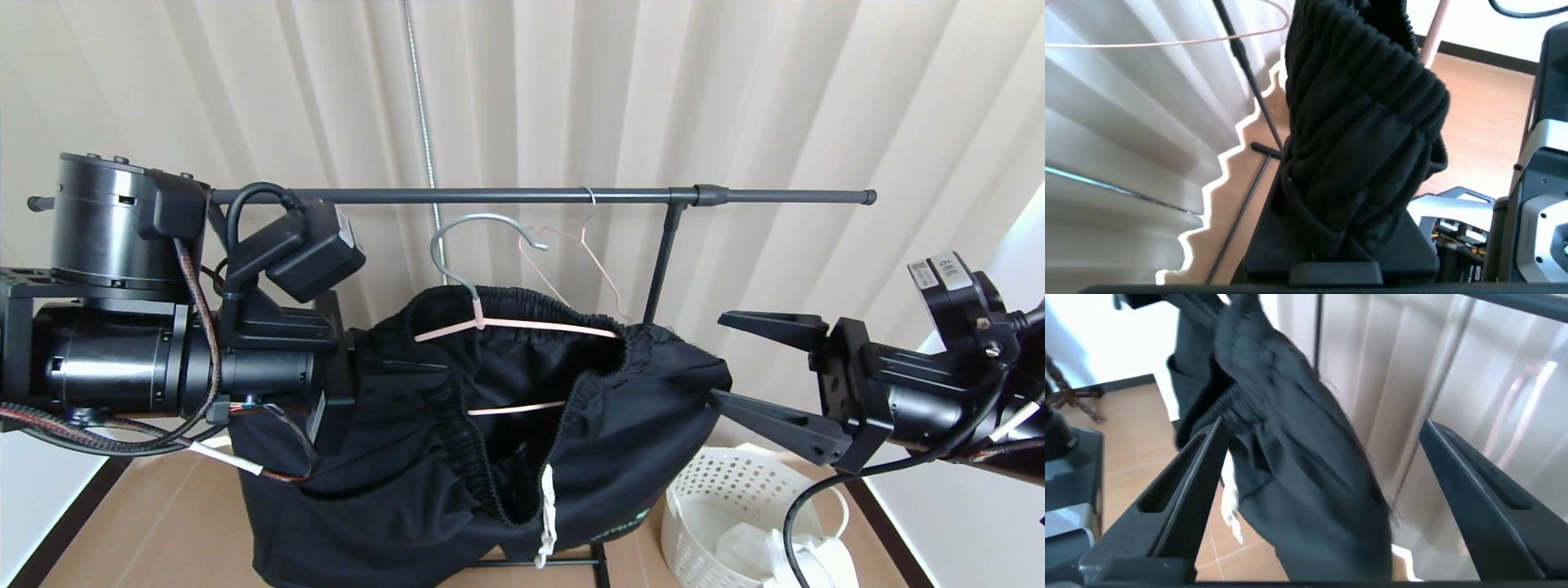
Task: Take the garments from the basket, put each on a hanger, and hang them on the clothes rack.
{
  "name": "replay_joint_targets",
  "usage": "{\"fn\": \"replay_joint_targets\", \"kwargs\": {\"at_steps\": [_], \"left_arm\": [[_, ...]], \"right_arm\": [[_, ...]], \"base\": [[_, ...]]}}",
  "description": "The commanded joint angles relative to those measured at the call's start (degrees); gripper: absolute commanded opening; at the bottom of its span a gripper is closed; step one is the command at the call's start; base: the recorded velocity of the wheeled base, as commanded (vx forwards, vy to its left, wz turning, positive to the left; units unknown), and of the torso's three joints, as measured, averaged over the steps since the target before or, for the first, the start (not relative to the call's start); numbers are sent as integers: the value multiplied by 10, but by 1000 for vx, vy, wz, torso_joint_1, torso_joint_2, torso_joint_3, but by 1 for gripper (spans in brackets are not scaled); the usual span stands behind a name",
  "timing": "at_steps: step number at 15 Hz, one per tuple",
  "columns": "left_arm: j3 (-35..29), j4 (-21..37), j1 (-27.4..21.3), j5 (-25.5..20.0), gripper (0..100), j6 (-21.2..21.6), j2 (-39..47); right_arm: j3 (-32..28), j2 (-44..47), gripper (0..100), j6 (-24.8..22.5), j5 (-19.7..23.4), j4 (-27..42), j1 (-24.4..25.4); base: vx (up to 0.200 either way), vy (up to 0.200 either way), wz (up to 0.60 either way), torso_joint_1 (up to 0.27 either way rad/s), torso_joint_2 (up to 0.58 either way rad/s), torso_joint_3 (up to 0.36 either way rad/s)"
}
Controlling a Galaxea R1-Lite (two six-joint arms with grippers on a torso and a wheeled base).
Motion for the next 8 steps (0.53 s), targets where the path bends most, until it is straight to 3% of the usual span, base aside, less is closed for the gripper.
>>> {"fn": "replay_joint_targets", "kwargs": {"at_steps": [1, 4, 8], "left_arm": [[1, -1, 4, 0, 0, -14, -11], [6, -25, 4, 0, 0, -41, -22], [5, -34, 10, 0, 0, -72, -39]], "right_arm": [[-9, 33, 100, -1, 2, -1, -22], [-3, 81, 100, -1, 31, -62, -39], [3, 137, 100, -2, 34, -128, -51]], "base": [[0, 0, 0, 0, 0, 0], [0, 0, 0, 0, 0, 0], [0, 0, 0, 0, 0, 0]]}}
